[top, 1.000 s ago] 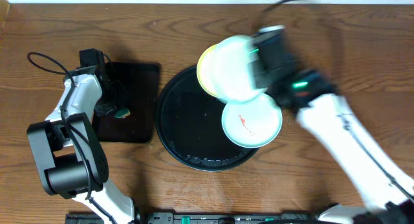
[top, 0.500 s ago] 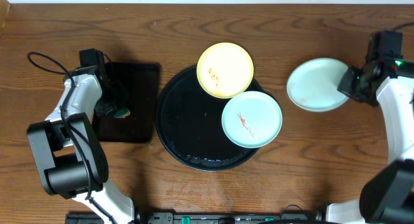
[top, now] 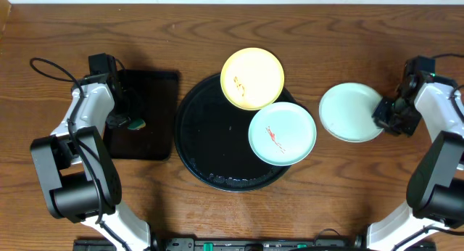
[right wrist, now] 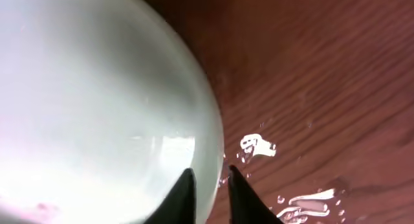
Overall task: Clean dirty plates on tray and stack at the side
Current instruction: 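Place the pale green plate on the table right of the tray, then move right gripper to the other pale green plate and grasp its rim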
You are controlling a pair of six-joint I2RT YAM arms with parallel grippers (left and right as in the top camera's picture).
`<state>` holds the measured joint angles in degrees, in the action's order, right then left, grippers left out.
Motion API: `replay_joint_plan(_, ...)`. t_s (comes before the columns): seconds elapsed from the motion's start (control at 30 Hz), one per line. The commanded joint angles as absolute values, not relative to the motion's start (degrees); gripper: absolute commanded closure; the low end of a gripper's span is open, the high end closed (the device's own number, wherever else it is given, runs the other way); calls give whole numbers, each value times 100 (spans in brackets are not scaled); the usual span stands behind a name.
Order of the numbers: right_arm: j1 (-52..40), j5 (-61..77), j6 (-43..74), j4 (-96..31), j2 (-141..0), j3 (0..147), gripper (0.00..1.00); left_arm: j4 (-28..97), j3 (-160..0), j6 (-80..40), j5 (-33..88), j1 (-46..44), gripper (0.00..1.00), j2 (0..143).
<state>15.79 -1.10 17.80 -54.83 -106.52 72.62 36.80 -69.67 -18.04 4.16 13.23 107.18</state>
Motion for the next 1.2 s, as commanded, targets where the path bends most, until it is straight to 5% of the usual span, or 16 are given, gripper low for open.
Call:
replay_joint_plan(0.0, 1533, 349, 1319, -5754, -10536, 7496, 69, 3559, -6921, -1828, 401, 1306, 92, 10777)
replay_joint_plan(0.1, 1470, 899, 838, -6082, -10287, 7913, 52, 3470, -6921, -1806, 401, 1306, 92, 10777)
replay_joint_plan(0.23, 1238, 1356, 390, -6130, -9926, 8200, 42, 3463, -6921, -1806, 403, 1306, 92, 10777)
replay_joint_plan(0.4, 646, 2147, -259, -5966, -9821, 8180, 44, 3461, -6921, -1806, 403, 1306, 92, 10777)
replay_joint_plan(0.77, -716, 1653, -609, -5730, -10538, 7719, 49, 3505, -6921, -1809, 403, 1306, 92, 10777)
replay_joint_plan(1.0, -1074, 1586, -607, -5636, -11074, 7655, 64, 3507, -6921, -1806, 403, 1306, 92, 10777)
replay_joint_plan(1.17, -1133, 1564, -602, -5664, -11174, 7655, 99, 3505, -6923, -1800, 403, 1306, 92, 10777)
